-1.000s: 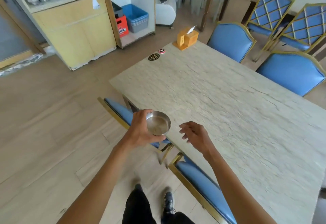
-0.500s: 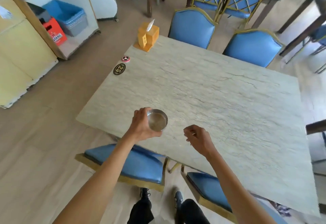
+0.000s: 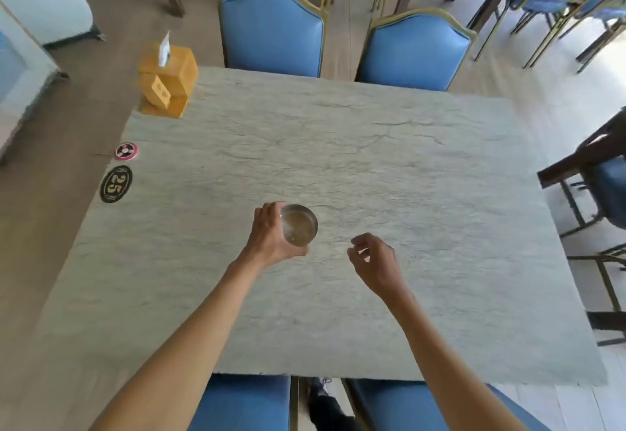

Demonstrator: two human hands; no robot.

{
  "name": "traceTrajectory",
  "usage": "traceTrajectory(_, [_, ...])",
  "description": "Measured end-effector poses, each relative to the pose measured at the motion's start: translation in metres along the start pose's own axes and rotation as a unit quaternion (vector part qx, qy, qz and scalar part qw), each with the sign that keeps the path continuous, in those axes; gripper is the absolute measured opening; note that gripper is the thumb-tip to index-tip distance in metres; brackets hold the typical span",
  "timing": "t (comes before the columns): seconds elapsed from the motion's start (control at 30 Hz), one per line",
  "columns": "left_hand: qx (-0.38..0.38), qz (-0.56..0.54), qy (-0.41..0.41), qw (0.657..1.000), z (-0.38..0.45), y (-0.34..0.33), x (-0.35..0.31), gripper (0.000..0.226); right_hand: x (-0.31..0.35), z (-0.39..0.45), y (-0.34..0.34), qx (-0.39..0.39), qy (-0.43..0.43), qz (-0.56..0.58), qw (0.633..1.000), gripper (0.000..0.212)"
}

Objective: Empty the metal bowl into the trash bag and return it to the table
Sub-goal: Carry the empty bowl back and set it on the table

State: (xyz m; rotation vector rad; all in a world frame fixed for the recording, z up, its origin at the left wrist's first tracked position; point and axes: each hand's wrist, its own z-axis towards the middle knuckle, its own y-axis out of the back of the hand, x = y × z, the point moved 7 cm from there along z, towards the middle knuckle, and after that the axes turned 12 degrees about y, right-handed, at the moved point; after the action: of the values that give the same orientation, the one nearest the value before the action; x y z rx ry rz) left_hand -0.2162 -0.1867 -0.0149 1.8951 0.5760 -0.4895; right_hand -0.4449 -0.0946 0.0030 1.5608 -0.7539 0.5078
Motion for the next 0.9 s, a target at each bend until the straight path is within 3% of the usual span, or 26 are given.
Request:
traceTrajectory(0.37, [0.01, 0.033, -0.036, 0.999, 0.097, -0.068, -0.052, 0.113, -0.066, 0.089, 0.001, -0.014, 0.0, -0.031, 0.999, 0.039])
traceTrajectory(0.9, [-0.033, 0.104, -0.077, 0.991, 0.167, -0.091, -0.111, 0.114, -0.112, 0.128, 0.022, -0.044, 0.005, -0.043, 0.998, 0.036])
